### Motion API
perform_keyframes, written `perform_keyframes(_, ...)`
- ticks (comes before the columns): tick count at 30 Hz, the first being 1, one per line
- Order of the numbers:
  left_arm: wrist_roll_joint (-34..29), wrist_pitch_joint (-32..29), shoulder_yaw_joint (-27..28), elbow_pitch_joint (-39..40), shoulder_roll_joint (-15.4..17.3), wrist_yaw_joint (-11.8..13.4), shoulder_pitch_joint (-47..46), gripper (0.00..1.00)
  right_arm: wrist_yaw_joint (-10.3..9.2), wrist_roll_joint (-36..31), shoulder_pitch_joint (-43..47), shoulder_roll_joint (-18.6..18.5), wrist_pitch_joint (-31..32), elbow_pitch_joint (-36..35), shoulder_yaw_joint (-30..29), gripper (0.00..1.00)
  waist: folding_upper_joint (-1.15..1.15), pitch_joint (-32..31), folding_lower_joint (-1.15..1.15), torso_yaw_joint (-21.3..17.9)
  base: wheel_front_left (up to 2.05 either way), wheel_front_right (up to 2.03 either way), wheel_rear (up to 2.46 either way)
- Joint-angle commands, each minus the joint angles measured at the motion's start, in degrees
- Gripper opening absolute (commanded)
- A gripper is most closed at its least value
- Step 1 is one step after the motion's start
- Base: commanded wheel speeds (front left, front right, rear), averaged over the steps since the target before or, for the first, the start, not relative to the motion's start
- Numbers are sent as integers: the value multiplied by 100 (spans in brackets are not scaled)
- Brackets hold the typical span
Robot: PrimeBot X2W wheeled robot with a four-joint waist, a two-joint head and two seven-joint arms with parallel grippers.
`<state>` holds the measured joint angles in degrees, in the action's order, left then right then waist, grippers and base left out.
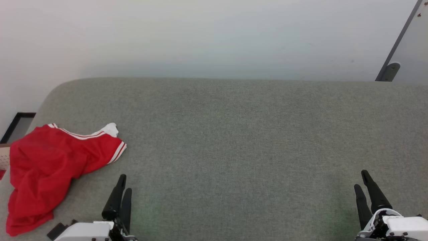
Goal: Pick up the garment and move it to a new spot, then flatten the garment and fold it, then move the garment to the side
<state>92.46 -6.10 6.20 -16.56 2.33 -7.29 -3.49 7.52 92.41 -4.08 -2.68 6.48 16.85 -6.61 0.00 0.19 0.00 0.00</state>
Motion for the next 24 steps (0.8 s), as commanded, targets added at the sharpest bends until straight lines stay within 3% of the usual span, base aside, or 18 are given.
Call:
perform_keyframes(1, -79, 62, 1, 120, 52, -2, -174, 100, 0, -14, -197, -14, -45, -89, 26, 100, 0, 3, 0, 1, 0, 0, 0)
perform_keyframes(8, -424, 282, -64, 131, 160, -4, -275, 100, -1, -342, -372, -116, -286, -33, 172, 100, 0, 13, 0, 9, 0, 0, 0)
perform_keyframes(24, -2293, 660, 104, 175, 130, -8, -390, 100, -1, -1777, -652, -303, -696, 38, 459, 100, 0, 30, 0, 29, 0, 0, 0)
